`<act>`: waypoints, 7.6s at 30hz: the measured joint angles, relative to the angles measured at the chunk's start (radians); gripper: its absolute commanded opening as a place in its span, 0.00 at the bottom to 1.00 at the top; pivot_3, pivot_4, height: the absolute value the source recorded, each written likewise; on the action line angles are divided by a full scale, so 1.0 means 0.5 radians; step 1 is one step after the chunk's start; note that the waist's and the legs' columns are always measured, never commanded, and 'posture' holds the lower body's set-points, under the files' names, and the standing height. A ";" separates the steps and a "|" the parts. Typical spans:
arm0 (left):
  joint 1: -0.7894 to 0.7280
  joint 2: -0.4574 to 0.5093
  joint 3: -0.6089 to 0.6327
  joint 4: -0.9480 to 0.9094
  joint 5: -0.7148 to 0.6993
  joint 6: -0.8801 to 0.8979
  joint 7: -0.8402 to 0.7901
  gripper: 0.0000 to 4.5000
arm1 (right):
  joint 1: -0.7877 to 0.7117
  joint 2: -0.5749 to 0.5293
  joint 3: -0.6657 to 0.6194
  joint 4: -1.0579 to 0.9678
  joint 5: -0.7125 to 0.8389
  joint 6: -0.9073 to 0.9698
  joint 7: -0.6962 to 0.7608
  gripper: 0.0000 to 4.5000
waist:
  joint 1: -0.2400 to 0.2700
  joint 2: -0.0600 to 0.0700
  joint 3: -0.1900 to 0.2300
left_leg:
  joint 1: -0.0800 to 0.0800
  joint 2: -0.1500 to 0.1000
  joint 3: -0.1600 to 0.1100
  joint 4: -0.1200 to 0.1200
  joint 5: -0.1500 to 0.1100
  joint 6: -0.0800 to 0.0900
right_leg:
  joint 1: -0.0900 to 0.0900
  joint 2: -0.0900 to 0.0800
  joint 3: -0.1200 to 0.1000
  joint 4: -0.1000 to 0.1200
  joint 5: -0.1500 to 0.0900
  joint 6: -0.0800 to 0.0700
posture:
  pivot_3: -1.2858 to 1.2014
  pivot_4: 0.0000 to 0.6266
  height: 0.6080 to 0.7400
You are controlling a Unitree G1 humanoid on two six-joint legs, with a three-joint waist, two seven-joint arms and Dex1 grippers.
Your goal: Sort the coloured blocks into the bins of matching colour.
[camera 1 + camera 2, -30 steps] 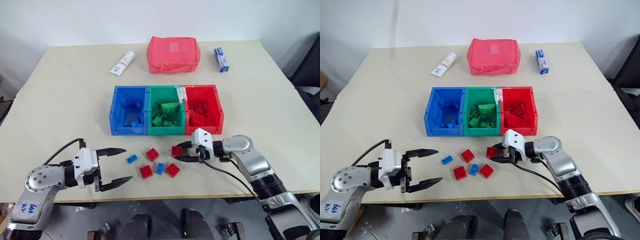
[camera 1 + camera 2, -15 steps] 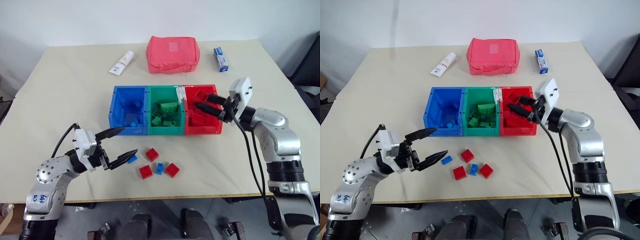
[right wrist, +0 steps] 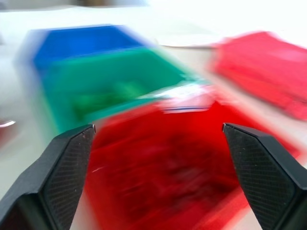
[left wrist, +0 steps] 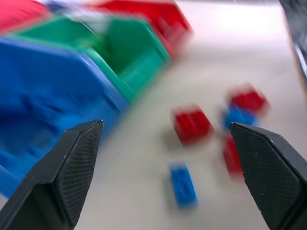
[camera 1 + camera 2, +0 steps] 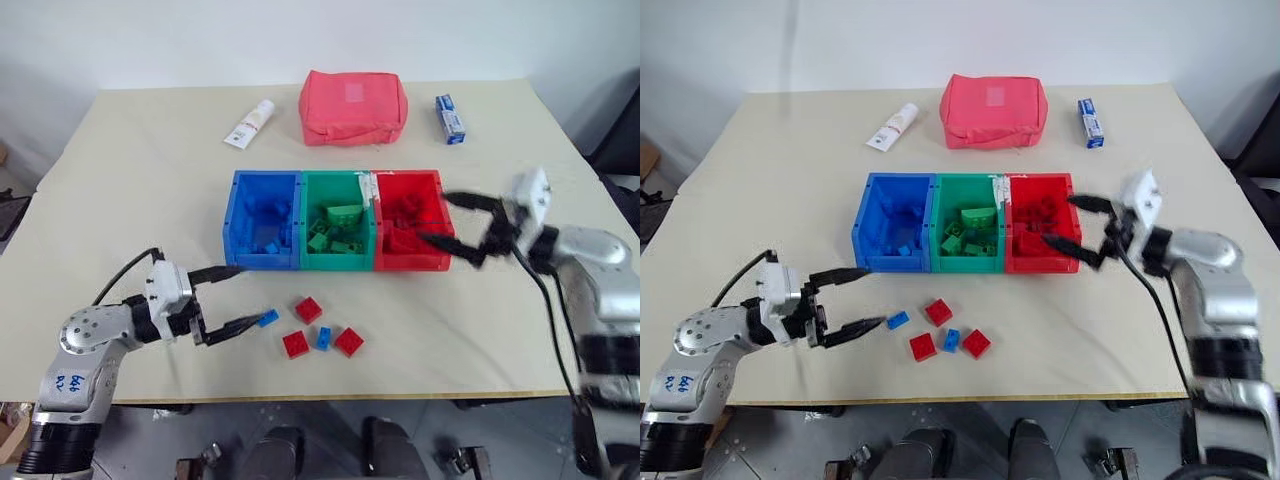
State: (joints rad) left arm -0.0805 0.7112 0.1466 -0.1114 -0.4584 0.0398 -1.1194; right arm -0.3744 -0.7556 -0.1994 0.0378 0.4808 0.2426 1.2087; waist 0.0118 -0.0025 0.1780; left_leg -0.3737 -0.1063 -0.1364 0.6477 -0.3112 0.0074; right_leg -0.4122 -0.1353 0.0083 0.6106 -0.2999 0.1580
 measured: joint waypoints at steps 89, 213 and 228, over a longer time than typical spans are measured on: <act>-0.788 -0.043 -1.142 -0.505 0.756 0.963 0.202 1.00 | 0.959 -0.107 -0.081 -0.836 0.096 -0.160 -0.009 0.99 | 0.030 -0.001 0.001 | 0.007 0.025 0.034 0.012 -0.009 -0.003 | -0.002 0.016 0.000 -0.002 0.014 -0.007 | 0.52 0.24 1.00; -1.907 -1.236 -0.854 1.230 0.789 0.331 1.009 0.33 | 1.019 0.218 -0.451 -0.962 0.223 -0.034 -0.916 1.00 | 0.112 -0.007 0.004 | -0.001 0.007 0.036 0.034 -0.016 0.007 | 0.003 0.010 0.000 -0.002 0.019 0.003 | 0.52 0.24 1.00; -2.240 -1.403 -0.715 2.214 0.940 -0.326 0.920 0.99 | 1.220 0.390 -0.415 -1.120 0.156 -0.093 -1.050 1.00 | 0.062 -0.009 0.005 | -0.001 0.003 0.044 0.034 -0.013 0.012 | -0.003 0.009 0.010 0.002 0.022 0.009 | 0.52 0.24 1.00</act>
State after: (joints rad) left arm -1.2007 0.0096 -0.2106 0.9956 0.0117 -0.1234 -0.6592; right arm 0.2356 -0.5607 -0.4071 -0.5220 0.5586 0.1961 0.6837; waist 0.0430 -0.0069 0.1807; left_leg -0.3740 -0.1049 -0.1144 0.6648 -0.3179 0.0134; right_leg -0.4137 -0.1311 0.0132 0.6115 -0.2888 0.1624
